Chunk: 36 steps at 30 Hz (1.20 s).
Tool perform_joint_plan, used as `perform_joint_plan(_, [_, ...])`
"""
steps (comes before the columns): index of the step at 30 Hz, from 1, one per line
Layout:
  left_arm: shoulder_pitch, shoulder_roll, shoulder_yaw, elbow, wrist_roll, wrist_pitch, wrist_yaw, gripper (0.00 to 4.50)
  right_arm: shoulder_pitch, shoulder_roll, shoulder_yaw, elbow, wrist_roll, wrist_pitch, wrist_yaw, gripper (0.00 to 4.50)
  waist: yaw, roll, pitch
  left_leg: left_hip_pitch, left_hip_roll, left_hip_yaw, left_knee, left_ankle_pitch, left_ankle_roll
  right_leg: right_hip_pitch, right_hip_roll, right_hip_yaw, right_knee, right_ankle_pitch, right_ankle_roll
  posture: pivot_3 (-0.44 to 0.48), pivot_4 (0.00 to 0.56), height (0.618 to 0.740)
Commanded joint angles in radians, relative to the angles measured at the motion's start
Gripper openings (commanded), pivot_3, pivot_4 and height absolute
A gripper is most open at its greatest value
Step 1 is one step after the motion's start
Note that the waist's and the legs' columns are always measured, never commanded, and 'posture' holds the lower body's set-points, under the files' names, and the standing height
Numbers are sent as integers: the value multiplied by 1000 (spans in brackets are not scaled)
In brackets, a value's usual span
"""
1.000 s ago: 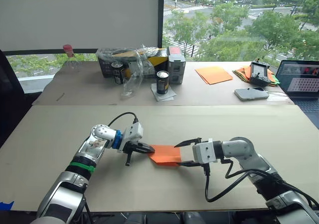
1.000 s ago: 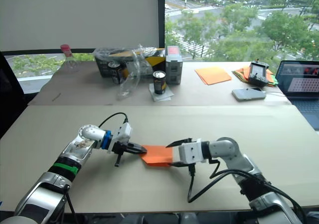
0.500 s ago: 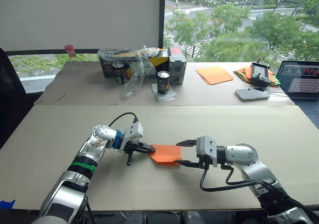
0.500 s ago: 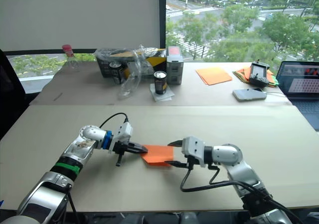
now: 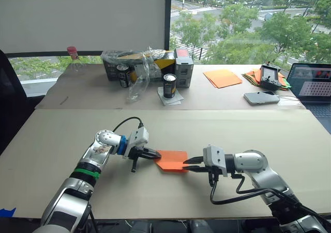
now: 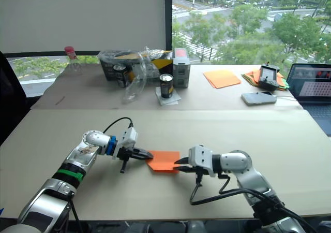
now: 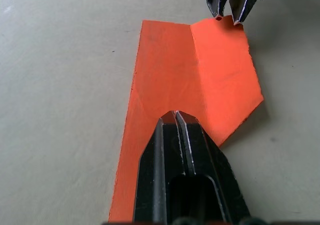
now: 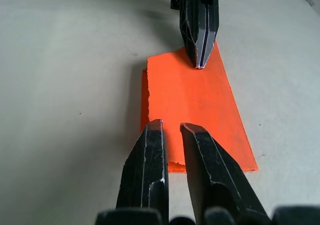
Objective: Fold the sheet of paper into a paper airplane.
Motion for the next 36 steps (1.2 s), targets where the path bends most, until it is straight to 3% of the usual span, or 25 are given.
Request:
perform_joint_plan(1, [16, 17, -6, 14, 28, 1, -2, 0, -9, 2, -10, -30, 14, -26, 14, 732, 1, 0, 0, 0, 0, 0, 0, 0, 0, 0, 0, 0, 0, 0, 0, 0, 150, 670])
perform_joint_plan(5, [16, 19, -6, 16, 29, 1, -3, 0, -5, -2, -22, -42, 30, -12, 26, 732, 3, 0, 0, 0, 0, 0, 0, 0, 0, 0, 0, 0, 0, 0, 0, 0, 150, 670])
perform_joint_plan(11, [16, 17, -8, 17, 30, -2, -3, 0, -8, -14, -8, -42, -13, -43, 22, 2596, 4, 0, 0, 0, 0, 0, 0, 0, 0, 0, 0, 0, 0, 0, 0, 0, 150, 670])
perform_joint_plan(22, [16, 19, -9, 16, 31, 0, -6, 0, -50, 24, -21, 21, -18, -47, 6, 2596, 5, 0, 0, 0, 0, 0, 0, 0, 0, 0, 0, 0, 0, 0, 0, 0, 150, 670])
perform_joint_plan(26, [15, 19, -8, 17, 31, 0, -6, 0, -73, 41, -33, 35, 19, -2, 18, 1467, 5, 0, 0, 0, 0, 0, 0, 0, 0, 0, 0, 0, 0, 0, 0, 0, 150, 670])
perform_joint_plan(30, [12, 17, -2, 17, 21, 16, -6, 0, -103, 54, -44, 24, 105, 156, 43, 57, 6, 0, 0, 0, 0, 0, 0, 0, 0, 0, 0, 0, 0, 0, 0, 0, 150, 670])
perform_joint_plan(36, [12, 8, 4, -8, 9, 51, -9, 0, -215, 70, -31, 116, 127, 336, 58, 22, 4, 0, 0, 0, 0, 0, 0, 0, 0, 0, 0, 0, 0, 0, 0, 0, 150, 670])
